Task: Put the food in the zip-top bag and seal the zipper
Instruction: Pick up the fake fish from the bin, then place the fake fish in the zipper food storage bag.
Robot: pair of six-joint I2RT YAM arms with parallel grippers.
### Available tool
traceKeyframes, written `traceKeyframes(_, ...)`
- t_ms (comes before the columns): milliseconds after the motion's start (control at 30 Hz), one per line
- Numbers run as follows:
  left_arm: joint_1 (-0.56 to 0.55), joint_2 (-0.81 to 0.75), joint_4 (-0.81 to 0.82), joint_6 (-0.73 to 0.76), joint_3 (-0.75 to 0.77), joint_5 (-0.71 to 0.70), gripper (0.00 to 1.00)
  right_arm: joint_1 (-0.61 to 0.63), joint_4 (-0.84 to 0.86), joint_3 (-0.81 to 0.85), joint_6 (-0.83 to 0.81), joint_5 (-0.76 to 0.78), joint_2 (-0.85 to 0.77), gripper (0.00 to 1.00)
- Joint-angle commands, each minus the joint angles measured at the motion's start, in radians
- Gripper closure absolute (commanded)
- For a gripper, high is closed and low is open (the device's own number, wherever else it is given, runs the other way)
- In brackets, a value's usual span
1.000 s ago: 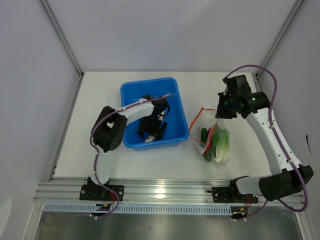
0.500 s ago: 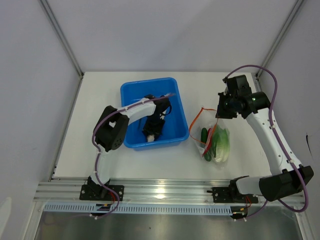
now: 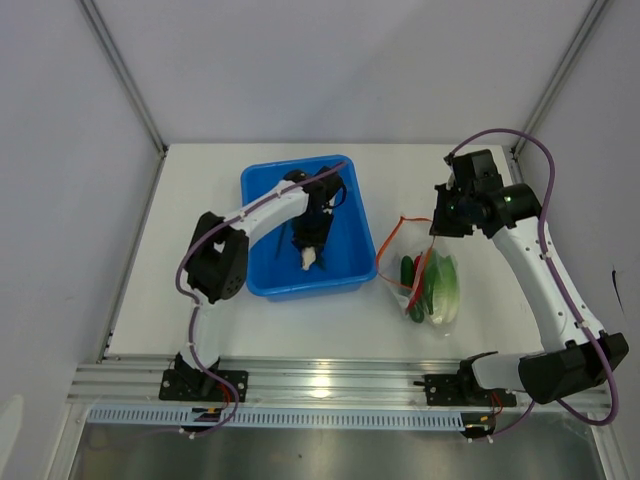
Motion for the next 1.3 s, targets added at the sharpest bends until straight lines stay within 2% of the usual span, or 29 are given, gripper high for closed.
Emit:
traceKeyframes(0, 0.010, -0.109, -0.074, -0.044, 0.111, 0.033, 0.90, 0.013, 0.024, 0.047, 0.012, -0.002, 0.005, 1.00)
traceKeyframes(167, 0.044, -0.157, -0.166, -0.098, 0.322, 0.161, 0.92, 0.027, 0.027, 0.049, 0.007, -0.022, 0.033, 1.00)
traceKeyframes(300, 0.085, -0.241, -0.111, -0.176, 0.331, 0.354, 0.91, 0.047, 0.053, 0.056, 0.010, -0.014, 0.036, 1.00)
traceKeyframes(333, 0.094, -0.256, -0.088, -0.211, 0.329, 0.463, 0.91, 0.053, 0.061, 0.052, 0.012, -0.014, 0.033, 1.00)
traceKeyframes(400, 0.116, -0.287, -0.026, -0.262, 0.294, 0.625, 0.88, 0.059, 0.075, 0.049, 0.019, -0.010, 0.030, 1.00)
traceKeyframes(433, 0.122, -0.292, 0.043, -0.335, 0.262, 0.799, 0.88, 0.061, 0.079, 0.047, 0.029, -0.008, 0.025, 1.00)
traceKeyframes(500, 0.116, -0.327, 0.143, -0.423, 0.193, 0.922, 0.87, 0.073, 0.104, 0.050, 0.058, -0.008, 0.022, 1.00)
traceKeyframes(533, 0.102, -0.344, 0.271, -0.508, 0.120, 0.966, 0.87, 0.076, 0.112, 0.059, 0.070, -0.010, 0.025, 1.00)
traceKeyframes(600, 0.087, -0.378, 0.391, -0.634, 0.091, 1.084, 0.81, 0.082, 0.110, 0.082, 0.108, 0.001, 0.034, 1.00)
traceKeyframes(667, 0.065, -0.373, 0.487, -0.697, 0.077, 1.192, 0.81, 0.096, 0.110, 0.104, 0.125, 0.009, 0.042, 1.00)
traceKeyframes(800, 0.028, -0.343, 0.450, -0.736, 0.097, 1.316, 0.85, 0.128, 0.168, 0.069, 0.122, 0.058, 0.010, 1.00)
traceKeyframes(867, 0.005, -0.335, 0.356, -0.690, 0.094, 1.355, 0.90, 0.131, 0.197, 0.055, 0.112, 0.074, 0.004, 1.00)
traceKeyframes(1033, -0.015, -0.392, 0.237, -0.572, -0.013, 1.318, 0.89, 0.144, 0.250, 0.012, 0.108, 0.093, -0.028, 1.00)
traceKeyframes(1200, -0.057, -0.424, 0.168, -0.541, -0.109, 1.284, 0.80, 0.164, 0.279, -0.039, 0.125, 0.140, -0.082, 1.00)
traceKeyframes(1267, -0.074, -0.438, 0.188, -0.560, -0.160, 1.275, 0.70, 0.170, 0.291, -0.051, 0.130, 0.147, -0.090, 1.00)
